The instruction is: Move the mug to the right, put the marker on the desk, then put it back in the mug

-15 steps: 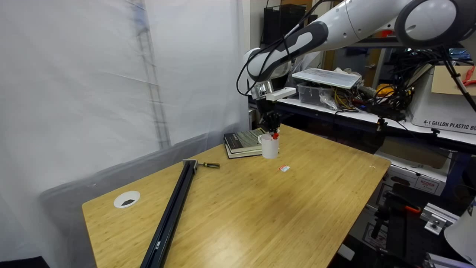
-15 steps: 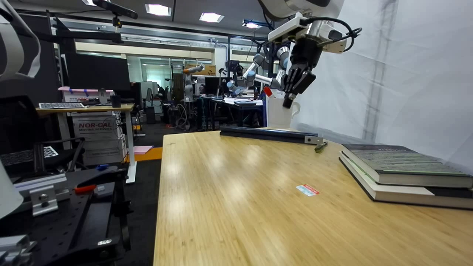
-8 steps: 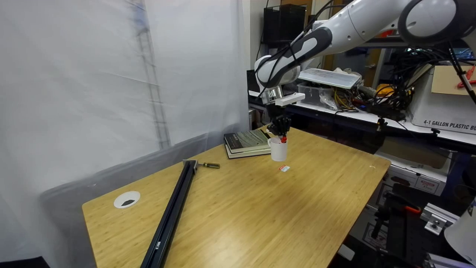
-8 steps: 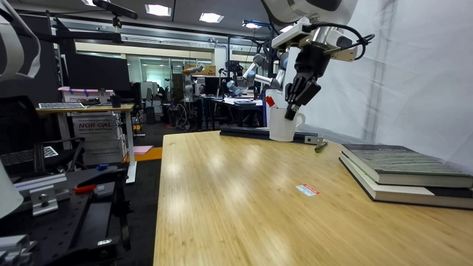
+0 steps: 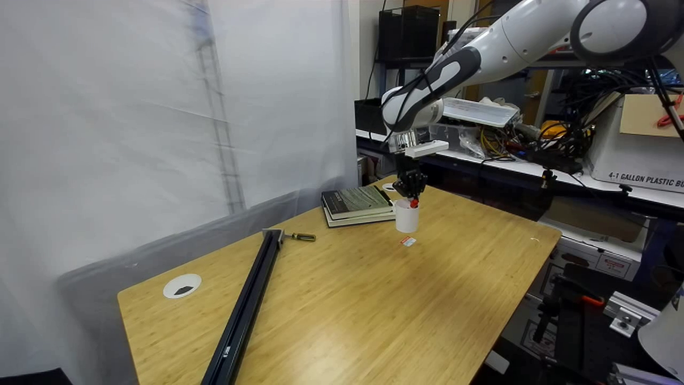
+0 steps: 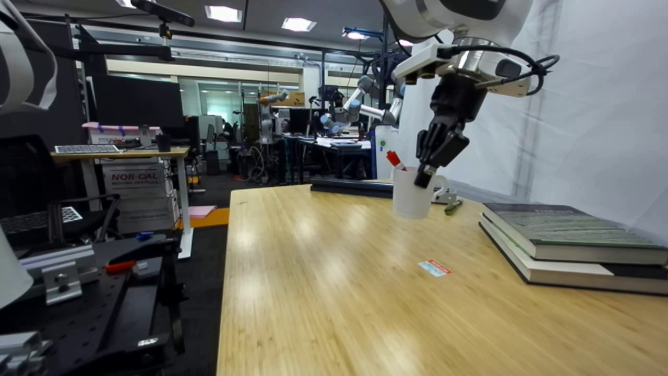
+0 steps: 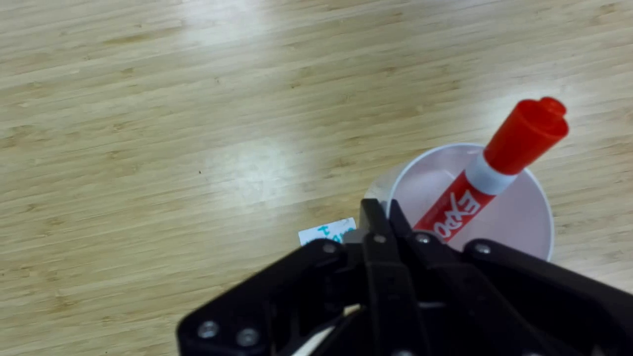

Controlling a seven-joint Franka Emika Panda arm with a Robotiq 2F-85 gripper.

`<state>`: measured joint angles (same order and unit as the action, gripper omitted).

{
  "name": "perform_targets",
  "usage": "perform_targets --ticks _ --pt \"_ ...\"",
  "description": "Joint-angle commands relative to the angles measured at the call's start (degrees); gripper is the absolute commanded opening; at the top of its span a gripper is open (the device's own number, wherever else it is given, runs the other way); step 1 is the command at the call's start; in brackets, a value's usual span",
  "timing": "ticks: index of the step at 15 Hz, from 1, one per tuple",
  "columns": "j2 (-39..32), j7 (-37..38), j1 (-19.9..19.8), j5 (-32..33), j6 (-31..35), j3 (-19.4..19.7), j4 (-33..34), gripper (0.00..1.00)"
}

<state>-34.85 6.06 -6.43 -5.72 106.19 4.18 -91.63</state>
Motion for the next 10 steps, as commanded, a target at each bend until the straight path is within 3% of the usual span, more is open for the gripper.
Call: perform_targets --ticks 1,10 --pt "1.53 -0.66 -1.33 -2.06 2.20 0.07 -2.60 0.01" --pt "1.80 -1.28 -4.42 -5.42 6.07 1.36 -7.00 0.01"
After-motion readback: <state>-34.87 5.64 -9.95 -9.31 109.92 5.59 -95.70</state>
